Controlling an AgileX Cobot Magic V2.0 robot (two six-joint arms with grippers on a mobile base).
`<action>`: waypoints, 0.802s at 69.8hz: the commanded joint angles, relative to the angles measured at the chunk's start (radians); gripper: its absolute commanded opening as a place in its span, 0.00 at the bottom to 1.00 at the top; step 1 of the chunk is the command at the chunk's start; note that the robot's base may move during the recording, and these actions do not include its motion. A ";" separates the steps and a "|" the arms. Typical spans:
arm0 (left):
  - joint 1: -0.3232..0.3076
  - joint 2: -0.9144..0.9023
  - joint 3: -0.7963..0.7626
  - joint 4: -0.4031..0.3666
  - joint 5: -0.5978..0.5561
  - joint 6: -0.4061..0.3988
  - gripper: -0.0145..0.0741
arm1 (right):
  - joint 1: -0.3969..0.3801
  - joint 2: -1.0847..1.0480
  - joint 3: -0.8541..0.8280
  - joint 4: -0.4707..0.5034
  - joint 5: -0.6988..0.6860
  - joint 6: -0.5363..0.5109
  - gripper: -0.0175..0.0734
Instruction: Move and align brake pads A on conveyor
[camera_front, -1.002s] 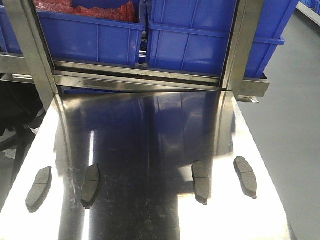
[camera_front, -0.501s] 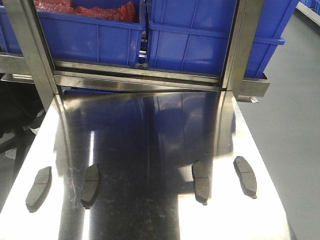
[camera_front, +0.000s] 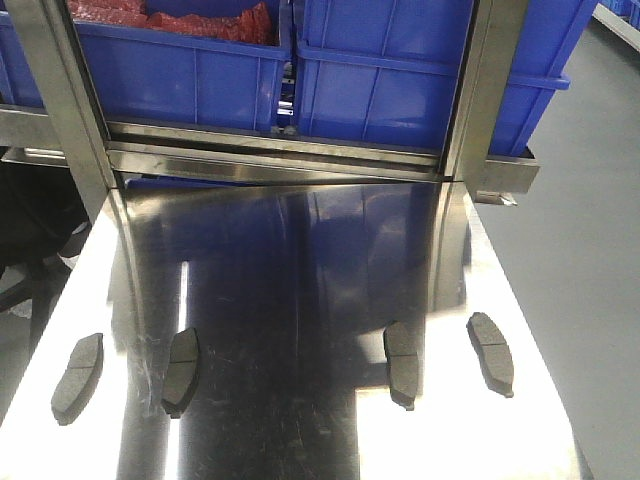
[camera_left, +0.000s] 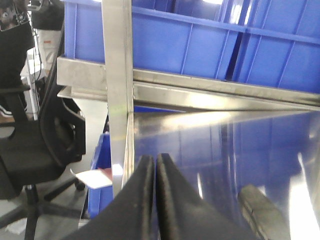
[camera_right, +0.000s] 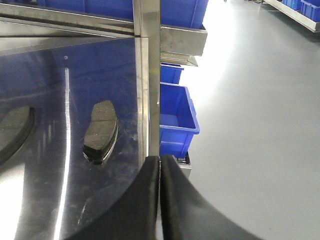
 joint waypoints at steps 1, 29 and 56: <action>-0.003 -0.007 -0.024 -0.023 -0.119 -0.016 0.16 | -0.002 -0.002 0.002 -0.006 -0.072 0.000 0.19; -0.003 0.219 -0.349 -0.019 -0.001 0.108 0.16 | -0.002 -0.003 0.002 -0.006 -0.076 0.000 0.19; -0.003 0.619 -0.635 -0.030 0.494 0.142 0.16 | -0.002 -0.003 0.002 -0.006 -0.076 0.000 0.19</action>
